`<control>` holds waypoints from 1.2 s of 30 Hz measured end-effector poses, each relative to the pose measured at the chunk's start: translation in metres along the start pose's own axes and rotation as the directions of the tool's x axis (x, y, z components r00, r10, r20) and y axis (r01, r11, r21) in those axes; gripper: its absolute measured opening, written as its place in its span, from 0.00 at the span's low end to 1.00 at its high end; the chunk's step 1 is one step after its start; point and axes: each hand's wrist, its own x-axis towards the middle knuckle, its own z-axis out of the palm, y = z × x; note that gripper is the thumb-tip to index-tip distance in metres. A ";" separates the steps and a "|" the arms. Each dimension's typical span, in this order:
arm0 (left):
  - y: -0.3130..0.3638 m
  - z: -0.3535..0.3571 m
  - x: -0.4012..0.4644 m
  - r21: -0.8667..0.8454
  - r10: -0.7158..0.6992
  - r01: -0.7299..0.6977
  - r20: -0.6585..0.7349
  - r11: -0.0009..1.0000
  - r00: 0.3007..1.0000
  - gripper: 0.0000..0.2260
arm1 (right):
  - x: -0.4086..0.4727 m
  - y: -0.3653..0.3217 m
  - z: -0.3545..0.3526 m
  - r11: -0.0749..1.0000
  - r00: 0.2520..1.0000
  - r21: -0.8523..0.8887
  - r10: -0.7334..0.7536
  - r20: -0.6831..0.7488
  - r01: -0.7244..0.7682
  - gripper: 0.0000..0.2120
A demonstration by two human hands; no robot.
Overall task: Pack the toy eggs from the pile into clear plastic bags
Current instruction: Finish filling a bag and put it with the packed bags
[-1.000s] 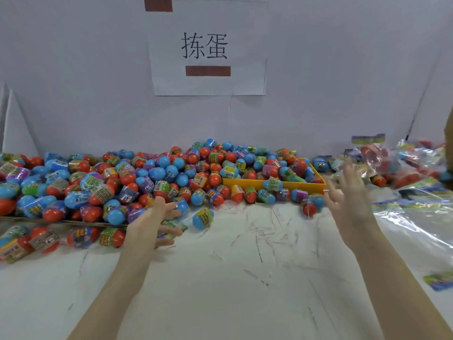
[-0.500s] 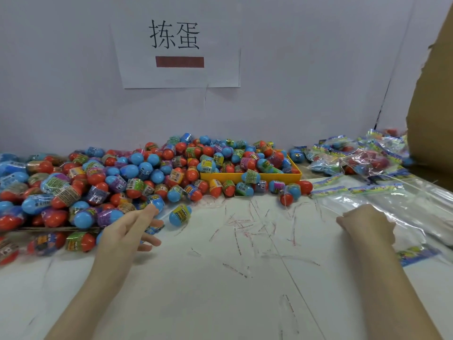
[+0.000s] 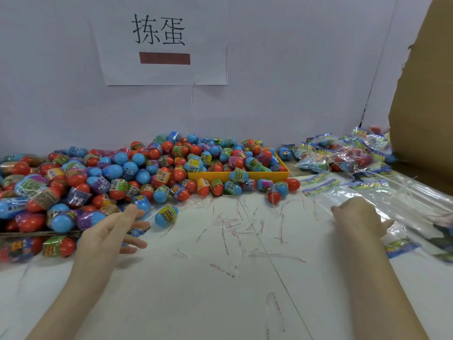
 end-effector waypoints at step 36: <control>-0.006 0.006 0.009 0.062 -0.058 0.053 0.083 0.997 0.995 0.11 | 0.029 0.029 -0.023 0.976 0.992 -0.187 0.119 0.028 -0.112 0.22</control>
